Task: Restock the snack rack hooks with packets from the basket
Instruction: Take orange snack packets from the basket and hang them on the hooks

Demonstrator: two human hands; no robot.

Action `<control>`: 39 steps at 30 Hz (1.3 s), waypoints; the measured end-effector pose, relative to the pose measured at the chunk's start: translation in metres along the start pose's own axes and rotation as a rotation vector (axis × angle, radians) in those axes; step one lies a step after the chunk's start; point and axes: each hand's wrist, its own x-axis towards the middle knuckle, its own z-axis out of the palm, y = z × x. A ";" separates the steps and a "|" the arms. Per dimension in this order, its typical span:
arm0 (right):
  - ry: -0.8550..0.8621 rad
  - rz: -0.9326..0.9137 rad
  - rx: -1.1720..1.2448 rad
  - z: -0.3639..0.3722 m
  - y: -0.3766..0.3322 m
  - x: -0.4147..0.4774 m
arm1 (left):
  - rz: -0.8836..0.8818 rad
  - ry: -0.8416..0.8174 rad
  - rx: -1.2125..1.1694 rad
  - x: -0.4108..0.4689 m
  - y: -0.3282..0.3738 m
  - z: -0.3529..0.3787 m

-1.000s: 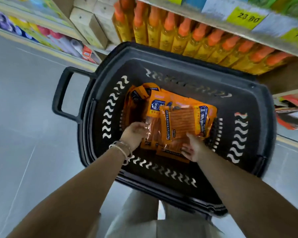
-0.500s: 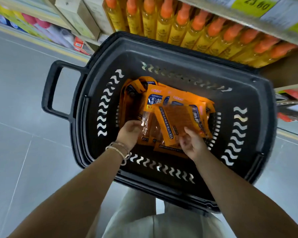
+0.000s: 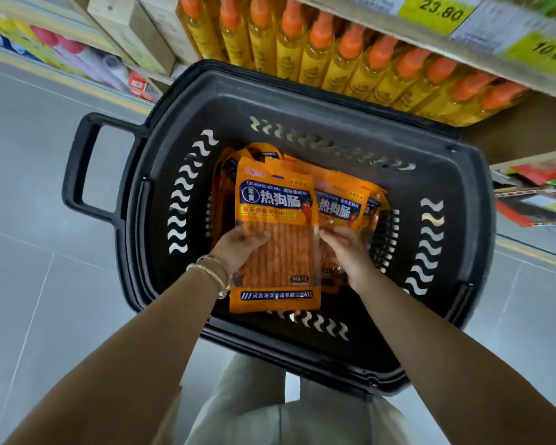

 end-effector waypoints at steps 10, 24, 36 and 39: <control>0.279 0.043 -0.108 -0.008 0.025 0.063 | -0.043 0.130 -0.022 0.008 -0.028 -0.010; 0.226 0.050 0.109 -0.027 0.019 0.026 | -0.022 0.118 -0.100 -0.015 -0.004 -0.005; 0.464 -0.443 0.044 -0.099 -0.059 -0.176 | 0.492 0.151 0.260 -0.179 0.095 0.049; 0.506 -0.582 0.047 -0.142 -0.076 -0.228 | 0.688 0.140 0.310 -0.216 0.117 0.080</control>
